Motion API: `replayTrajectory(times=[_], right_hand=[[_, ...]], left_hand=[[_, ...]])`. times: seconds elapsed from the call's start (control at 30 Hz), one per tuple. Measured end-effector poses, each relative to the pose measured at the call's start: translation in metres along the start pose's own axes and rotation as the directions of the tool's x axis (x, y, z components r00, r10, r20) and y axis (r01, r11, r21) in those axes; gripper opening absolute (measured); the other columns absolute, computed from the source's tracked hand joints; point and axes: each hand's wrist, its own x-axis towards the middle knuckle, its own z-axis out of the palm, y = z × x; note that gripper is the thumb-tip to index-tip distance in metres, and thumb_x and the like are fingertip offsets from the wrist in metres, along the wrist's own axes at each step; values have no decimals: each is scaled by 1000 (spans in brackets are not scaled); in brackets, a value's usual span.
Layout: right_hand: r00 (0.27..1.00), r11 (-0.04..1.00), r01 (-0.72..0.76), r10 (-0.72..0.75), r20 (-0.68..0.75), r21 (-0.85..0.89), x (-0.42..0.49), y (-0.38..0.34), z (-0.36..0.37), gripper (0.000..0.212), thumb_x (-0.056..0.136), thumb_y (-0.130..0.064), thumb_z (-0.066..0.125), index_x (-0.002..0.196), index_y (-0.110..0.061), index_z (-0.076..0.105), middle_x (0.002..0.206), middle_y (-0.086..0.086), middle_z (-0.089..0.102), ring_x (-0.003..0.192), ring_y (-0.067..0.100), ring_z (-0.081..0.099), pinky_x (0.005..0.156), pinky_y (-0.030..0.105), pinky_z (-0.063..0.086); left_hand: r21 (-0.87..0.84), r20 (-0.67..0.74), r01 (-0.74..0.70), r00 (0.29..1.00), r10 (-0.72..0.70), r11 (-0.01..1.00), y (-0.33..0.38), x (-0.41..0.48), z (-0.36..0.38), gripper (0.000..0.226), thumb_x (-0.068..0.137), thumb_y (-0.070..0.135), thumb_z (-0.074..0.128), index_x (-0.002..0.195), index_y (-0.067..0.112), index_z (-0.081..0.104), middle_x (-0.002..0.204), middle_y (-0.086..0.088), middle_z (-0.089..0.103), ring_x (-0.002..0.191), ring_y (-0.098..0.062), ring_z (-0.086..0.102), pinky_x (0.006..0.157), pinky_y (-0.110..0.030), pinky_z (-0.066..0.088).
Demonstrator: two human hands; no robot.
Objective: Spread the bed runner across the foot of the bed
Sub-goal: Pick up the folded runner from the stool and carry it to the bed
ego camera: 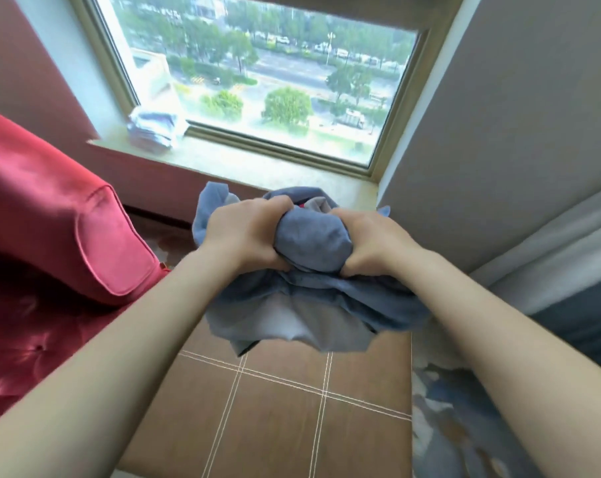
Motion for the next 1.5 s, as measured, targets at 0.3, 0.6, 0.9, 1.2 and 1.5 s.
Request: replayTrajectory(times=[0.3,0.6,0.9,1.2,1.5], right_hand=[[978,983,165,-173,-114,-74,-37,-72,-99,48,54,-19,72,96,-31,51,85,-7,63,82,22,61,69,42,55],[890,900,414,-432,-147,-135,-36,-160,-123,43,53,-20,70,90,-28,49,79,-6,63,75,20,59,64,42,55],[697,695,694,-714,-70,-187,-70,-293,-98,54,51,-23,71,93,-42,43,79,-9,61,76,24,59,63,42,55],[431,426,884,-902,-15,-193,-170,-447,-51,63,45,-28,72,103,-36,50,85,-11,64,83,24,60,67,42,55],[191,182,978,-978,80,-102,-324,-577,26,65,48,-26,76,108,-32,54,94,-6,67,89,25,61,71,41,55]], left_hand=[[28,-179,102,979,-96,994,12,-41,-115,65,48,57,75,102,32,49,97,7,64,92,-23,62,68,-37,49],[92,-302,324,910,-284,942,-8,-113,-189,67,50,55,79,105,32,50,102,5,64,92,-26,60,66,-32,43],[114,-402,586,766,-502,802,-47,-249,-237,71,51,58,78,112,34,50,100,5,64,94,-24,62,67,-30,31],[64,-513,803,536,-671,593,-58,-442,-279,76,51,58,79,116,35,49,105,1,66,98,-27,63,74,-34,45],[26,-552,936,307,-775,352,-19,-662,-297,77,51,61,75,119,37,48,105,3,66,98,-27,63,73,-35,48]])
